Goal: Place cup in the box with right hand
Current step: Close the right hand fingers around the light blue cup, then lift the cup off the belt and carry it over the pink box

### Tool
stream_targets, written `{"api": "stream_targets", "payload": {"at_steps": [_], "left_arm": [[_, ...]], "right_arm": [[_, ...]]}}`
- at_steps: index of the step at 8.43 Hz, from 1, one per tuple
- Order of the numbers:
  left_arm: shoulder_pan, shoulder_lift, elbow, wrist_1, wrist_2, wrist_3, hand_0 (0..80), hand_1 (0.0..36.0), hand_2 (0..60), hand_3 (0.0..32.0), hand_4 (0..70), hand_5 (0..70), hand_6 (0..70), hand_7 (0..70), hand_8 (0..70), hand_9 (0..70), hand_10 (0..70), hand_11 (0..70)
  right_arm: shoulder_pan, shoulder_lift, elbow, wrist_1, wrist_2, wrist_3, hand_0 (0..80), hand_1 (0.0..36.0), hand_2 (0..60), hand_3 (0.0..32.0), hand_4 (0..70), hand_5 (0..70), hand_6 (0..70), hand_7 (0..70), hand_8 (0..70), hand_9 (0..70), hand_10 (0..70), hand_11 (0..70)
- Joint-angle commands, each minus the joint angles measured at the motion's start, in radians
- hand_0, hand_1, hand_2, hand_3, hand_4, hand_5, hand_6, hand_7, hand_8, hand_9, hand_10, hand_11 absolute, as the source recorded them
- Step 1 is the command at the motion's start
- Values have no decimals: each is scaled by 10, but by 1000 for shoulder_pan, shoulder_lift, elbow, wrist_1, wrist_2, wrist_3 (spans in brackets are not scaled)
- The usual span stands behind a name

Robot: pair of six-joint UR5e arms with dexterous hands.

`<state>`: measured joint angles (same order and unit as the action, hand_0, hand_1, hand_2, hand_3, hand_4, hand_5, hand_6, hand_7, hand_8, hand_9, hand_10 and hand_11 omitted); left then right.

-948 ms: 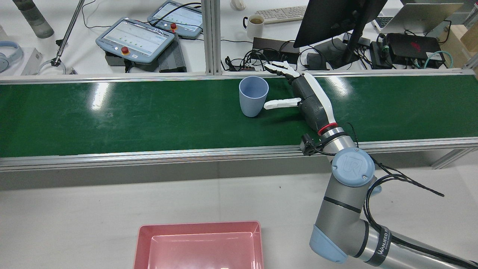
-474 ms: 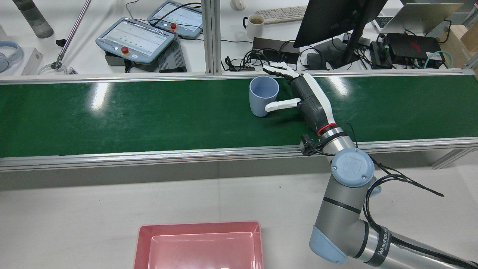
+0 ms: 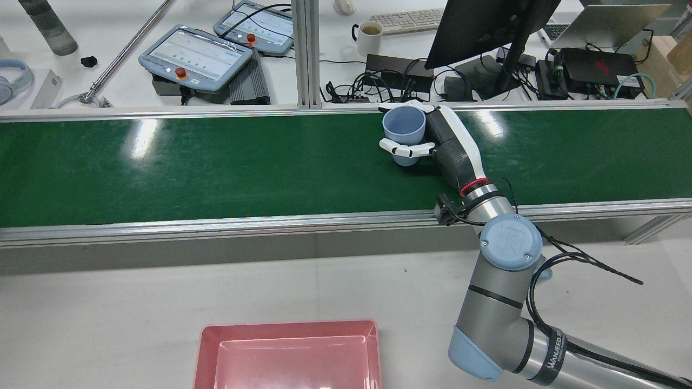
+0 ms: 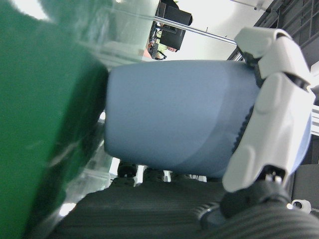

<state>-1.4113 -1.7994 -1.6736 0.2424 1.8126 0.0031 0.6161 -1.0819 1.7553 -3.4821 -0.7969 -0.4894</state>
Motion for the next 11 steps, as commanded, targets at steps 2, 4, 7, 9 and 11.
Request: {"api": "stream_targets", "payload": {"at_steps": [2, 4, 7, 9, 11], "left_arm": [[0, 0, 0, 2, 1, 0, 0, 0, 0, 0, 0, 0, 0, 0, 0, 0, 0, 0], [0, 0, 0, 2, -1, 0, 0, 0, 0, 0, 0, 0, 0, 0, 0, 0, 0, 0], [0, 0, 0, 2, -1, 0, 0, 0, 0, 0, 0, 0, 0, 0, 0, 0, 0, 0], [0, 0, 0, 2, 1, 0, 0, 0, 0, 0, 0, 0, 0, 0, 0, 0, 0, 0], [0, 0, 0, 2, 1, 0, 0, 0, 0, 0, 0, 0, 0, 0, 0, 0, 0, 0]], "right_arm": [[1, -12, 135, -5, -10, -6, 509, 314, 600, 0, 307, 84, 219, 700, 227, 451, 133, 210], [-31, -13, 251, -9, -16, -50, 514, 359, 600, 0, 370, 90, 245, 700, 237, 468, 138, 218], [-168, -7, 366, -35, -91, -187, 511, 360, 600, 0, 435, 98, 280, 700, 264, 490, 159, 250], [-272, 5, 397, -34, -91, -291, 497, 360, 600, 0, 465, 100, 290, 700, 276, 502, 167, 261], [-390, -13, 467, -37, -85, -384, 498, 360, 600, 0, 458, 99, 283, 700, 271, 498, 162, 254]]}}
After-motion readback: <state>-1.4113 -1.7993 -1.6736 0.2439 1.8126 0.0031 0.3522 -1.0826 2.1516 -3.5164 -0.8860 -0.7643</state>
